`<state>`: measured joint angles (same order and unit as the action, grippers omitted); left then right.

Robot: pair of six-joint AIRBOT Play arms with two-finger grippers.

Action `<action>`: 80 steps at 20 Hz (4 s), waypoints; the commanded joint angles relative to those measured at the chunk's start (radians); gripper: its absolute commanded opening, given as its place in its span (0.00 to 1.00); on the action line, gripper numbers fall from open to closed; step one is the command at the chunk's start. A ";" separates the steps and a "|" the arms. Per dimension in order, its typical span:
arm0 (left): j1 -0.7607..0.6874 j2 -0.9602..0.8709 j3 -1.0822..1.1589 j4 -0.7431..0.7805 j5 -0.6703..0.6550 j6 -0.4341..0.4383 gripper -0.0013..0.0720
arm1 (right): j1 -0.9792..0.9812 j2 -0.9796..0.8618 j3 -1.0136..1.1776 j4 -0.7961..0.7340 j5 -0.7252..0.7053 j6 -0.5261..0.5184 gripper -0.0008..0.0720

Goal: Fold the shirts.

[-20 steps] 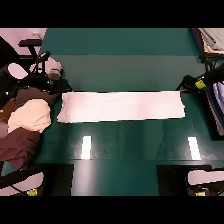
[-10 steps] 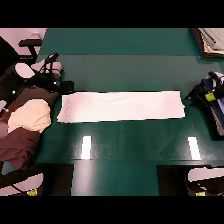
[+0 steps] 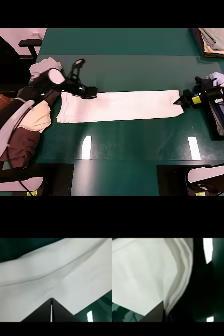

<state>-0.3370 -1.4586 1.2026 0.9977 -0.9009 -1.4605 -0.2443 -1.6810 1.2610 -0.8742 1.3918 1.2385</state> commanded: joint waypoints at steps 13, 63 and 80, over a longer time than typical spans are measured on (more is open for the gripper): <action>-0.230 -0.470 0.473 -0.051 -0.040 -0.007 0.05 | 0.415 0.227 0.597 0.150 0.128 0.141 0.03; 0.409 0.248 0.550 0.148 -0.369 -0.015 0.05 | 0.792 -0.335 0.429 0.228 -0.190 0.080 0.08; 0.006 0.248 0.550 0.160 -0.261 -0.009 0.05 | -0.161 0.079 0.613 -0.118 -0.131 0.206 0.03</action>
<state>-0.3099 -1.2098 1.7527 1.1675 -1.1713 -1.4590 -0.2253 -1.6356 1.8706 -1.0012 1.2625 1.4490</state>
